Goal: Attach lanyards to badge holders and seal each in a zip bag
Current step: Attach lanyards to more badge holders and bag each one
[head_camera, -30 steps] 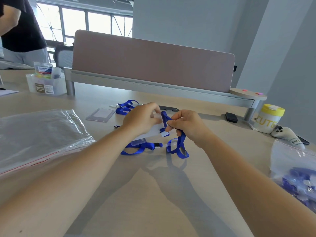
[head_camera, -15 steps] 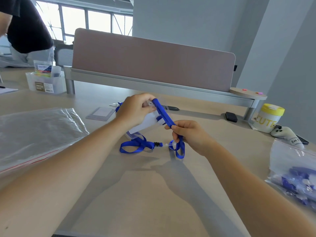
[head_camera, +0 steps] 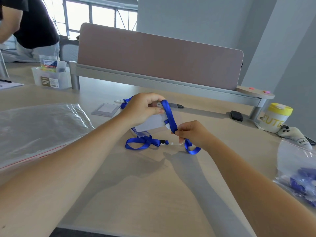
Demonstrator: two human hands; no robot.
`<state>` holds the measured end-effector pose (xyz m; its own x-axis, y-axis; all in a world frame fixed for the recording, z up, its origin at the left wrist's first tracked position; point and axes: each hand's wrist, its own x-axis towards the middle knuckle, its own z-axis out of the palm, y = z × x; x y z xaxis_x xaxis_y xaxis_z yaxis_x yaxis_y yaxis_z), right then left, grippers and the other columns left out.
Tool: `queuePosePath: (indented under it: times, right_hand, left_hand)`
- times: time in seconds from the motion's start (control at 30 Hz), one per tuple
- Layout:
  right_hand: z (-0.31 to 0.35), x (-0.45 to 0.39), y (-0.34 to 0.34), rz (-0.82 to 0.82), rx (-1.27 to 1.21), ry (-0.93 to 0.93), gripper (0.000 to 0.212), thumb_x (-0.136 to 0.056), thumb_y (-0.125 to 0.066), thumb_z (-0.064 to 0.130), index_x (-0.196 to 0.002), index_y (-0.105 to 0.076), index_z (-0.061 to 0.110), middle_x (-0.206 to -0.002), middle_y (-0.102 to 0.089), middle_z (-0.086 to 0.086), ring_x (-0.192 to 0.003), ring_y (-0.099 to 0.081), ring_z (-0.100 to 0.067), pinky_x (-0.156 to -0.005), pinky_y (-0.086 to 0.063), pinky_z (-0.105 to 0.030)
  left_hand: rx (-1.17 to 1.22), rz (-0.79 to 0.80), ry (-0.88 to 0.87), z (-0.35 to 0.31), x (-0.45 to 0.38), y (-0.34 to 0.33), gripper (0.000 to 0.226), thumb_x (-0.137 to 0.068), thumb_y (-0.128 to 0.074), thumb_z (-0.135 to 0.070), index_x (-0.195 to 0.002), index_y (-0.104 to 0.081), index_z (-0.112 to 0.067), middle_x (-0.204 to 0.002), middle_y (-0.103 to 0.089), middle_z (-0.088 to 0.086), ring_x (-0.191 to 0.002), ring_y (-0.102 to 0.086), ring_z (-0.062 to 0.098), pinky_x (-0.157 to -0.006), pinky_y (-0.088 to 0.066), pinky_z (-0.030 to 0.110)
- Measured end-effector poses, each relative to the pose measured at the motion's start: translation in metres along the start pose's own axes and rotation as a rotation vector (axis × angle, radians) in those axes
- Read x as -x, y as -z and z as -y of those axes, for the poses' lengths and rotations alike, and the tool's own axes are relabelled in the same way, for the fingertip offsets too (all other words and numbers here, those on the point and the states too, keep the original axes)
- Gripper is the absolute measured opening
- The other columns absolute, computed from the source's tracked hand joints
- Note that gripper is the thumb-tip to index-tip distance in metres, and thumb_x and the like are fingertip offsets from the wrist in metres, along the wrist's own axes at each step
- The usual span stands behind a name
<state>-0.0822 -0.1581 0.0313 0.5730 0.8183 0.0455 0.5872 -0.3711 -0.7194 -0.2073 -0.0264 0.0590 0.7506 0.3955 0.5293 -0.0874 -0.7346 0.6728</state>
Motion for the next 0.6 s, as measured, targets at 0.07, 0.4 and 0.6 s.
queuePosePath:
  times: [0.07, 0.4, 0.6]
  right_hand:
    - [0.000, -0.003, 0.003, -0.053, 0.066, -0.005, 0.010, -0.087, -0.057, 0.017, -0.081, -0.064, 0.012, -0.045, -0.055, 0.007, -0.045, -0.033, -0.012, -0.038, -0.028, -0.012]
    - [0.016, -0.005, 0.020, -0.085, -0.183, 0.021, 0.021, -0.086, -0.056, 0.007, -0.067, -0.057, 0.016, -0.066, -0.056, 0.000, -0.062, -0.048, -0.010, -0.063, -0.039, -0.018]
    - [0.030, -0.005, 0.026, -0.102, -0.415, 0.078, 0.022, -0.087, -0.052, 0.001, -0.069, -0.058, 0.012, -0.054, -0.059, 0.002, -0.052, -0.054, -0.006, -0.052, -0.045, -0.011]
  left_hand:
    - [-0.024, 0.048, 0.012, 0.001, 0.002, 0.001, 0.022, -0.080, -0.062, 0.001, -0.099, -0.065, -0.009, -0.065, -0.051, -0.006, -0.057, -0.047, -0.007, -0.059, -0.034, 0.006]
    - [-0.185, 0.270, 0.068, 0.002, 0.007, -0.007, 0.025, -0.083, -0.060, -0.004, -0.105, -0.066, -0.014, -0.092, -0.064, -0.001, -0.099, -0.062, 0.023, -0.096, -0.046, 0.045]
    - [-0.350, 0.310, 0.055, 0.000, 0.005, -0.012, 0.025, -0.084, -0.061, -0.016, -0.108, -0.065, -0.024, -0.078, -0.061, -0.003, -0.082, -0.054, 0.021, -0.082, -0.047, 0.039]
